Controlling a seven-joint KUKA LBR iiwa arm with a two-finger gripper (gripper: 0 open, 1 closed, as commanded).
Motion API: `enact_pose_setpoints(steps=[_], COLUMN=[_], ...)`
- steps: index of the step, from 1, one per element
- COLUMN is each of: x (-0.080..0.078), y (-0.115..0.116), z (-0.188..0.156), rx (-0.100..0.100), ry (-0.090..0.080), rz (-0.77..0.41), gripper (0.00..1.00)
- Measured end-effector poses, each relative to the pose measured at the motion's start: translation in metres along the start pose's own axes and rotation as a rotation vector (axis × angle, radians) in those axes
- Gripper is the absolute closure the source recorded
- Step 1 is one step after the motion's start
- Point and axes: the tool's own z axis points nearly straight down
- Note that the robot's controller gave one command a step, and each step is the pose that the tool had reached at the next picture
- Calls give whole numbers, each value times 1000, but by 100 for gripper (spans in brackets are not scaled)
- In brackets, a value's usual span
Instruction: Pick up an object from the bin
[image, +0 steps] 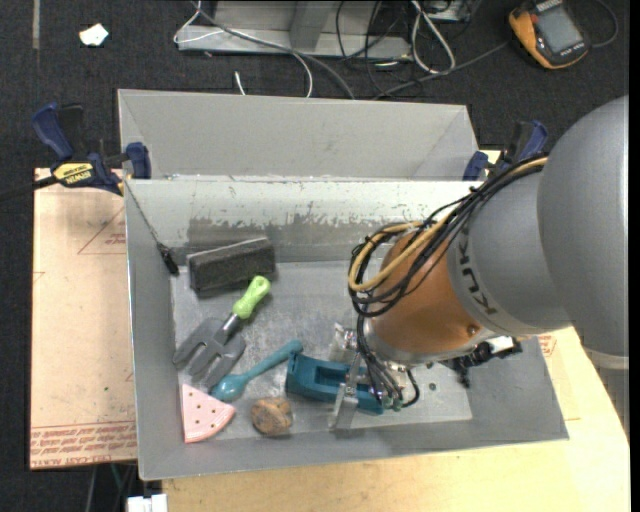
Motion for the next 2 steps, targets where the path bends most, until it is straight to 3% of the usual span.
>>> enact_pose_setpoints(steps=[1, 2], x=[3, 3], y=[-8, -8], z=[-2, -2], rx=[-4, -4], ry=[-3, -3], rz=[-12, -12], gripper=[100, 100])
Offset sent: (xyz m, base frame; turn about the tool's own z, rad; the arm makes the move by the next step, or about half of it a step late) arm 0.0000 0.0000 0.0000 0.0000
